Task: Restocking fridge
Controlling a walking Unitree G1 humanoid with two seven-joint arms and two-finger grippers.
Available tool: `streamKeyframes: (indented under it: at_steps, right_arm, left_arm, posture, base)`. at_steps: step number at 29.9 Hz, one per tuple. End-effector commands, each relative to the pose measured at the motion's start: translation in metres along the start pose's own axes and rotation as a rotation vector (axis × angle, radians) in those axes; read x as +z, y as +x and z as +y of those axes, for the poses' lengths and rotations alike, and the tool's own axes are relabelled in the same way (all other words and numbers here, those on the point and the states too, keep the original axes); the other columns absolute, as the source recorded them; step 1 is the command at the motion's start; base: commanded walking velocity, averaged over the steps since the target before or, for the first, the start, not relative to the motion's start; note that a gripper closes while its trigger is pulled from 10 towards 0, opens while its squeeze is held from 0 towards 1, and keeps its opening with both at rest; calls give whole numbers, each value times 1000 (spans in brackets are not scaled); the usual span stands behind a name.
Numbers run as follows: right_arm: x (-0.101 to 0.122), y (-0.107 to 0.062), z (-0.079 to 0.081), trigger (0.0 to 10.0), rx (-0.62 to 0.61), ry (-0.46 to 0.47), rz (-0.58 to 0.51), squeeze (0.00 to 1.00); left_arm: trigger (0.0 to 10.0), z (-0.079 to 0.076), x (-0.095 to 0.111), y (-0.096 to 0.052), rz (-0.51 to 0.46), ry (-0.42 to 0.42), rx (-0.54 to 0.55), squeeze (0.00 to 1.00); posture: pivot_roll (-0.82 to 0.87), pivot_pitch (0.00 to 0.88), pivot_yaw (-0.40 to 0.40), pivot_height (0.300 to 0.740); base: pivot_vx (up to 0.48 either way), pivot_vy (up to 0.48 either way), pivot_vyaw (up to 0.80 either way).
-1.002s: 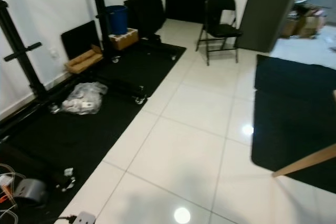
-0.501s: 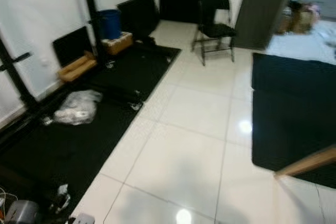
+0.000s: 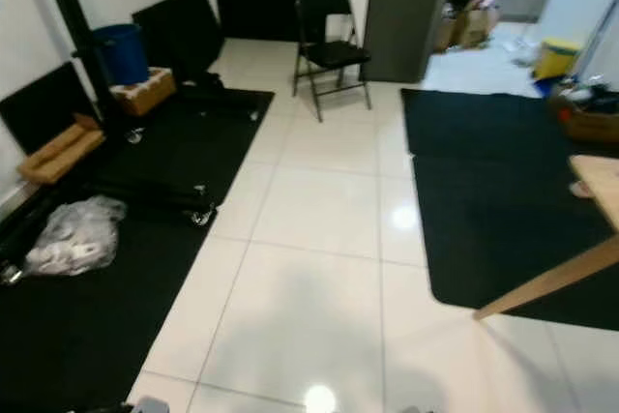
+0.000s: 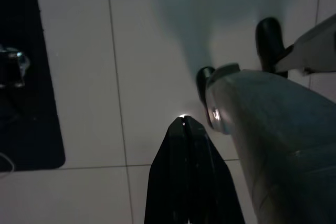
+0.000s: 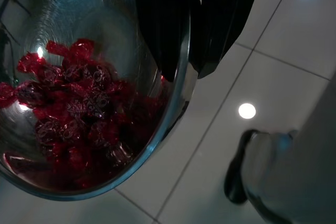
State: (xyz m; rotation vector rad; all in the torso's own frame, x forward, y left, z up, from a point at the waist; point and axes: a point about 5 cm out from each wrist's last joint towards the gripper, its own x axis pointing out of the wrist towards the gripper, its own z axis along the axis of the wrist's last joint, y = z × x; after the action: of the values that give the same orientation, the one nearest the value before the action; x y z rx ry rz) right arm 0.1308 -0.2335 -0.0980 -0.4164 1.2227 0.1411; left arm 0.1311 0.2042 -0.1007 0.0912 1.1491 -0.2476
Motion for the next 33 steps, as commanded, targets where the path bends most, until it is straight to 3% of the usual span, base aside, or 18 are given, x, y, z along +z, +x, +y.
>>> streamKeyframes:
  at_steps: [1, 8, 13, 20, 28, 33]
  right_arm:
    - [5, 0, -6, 10000, -28, -3, -21, 0]
    - [-3, 0, 5, 10000, -19, -7, -5, 0]
    - [-4, 0, 5, 10000, -17, -14, -1, 0]
    - [-5, 0, 3, 10000, -21, -30, 2, 0]
    - [-2, 0, 1, 10000, -28, -29, -4, 0]
    - [-2, 0, 3, 10000, -21, -19, 0, 0]
  left_arm:
    - [10000, 2, -2, -1, 2, -6, 2, 0]
    - [10000, 2, -2, -1, -22, -59, 12, 0]
    - [10000, 1, -5, -1, -14, -52, 15, 0]
    - [10000, 1, -10, -2, -4, -43, 25, 0]
    - [10000, 1, -10, -2, -9, -68, 31, 0]
    - [10000, 2, -5, -1, -12, -50, 38, 0]
  posture:
    - [41, 0, -1, 740]
    - [39, 0, -13, 740]
    - [46, 0, -20, 740]
    - [44, 0, -26, 740]
    - [38, 0, -23, 740]
    - [37, 0, -17, 740]
  base:
    - [364, 0, 0]
    - [362, 0, 0]
    - [362, 0, 0]
    - [361, 0, -780]
    - [361, 0, 0]
    - [362, 0, -800]
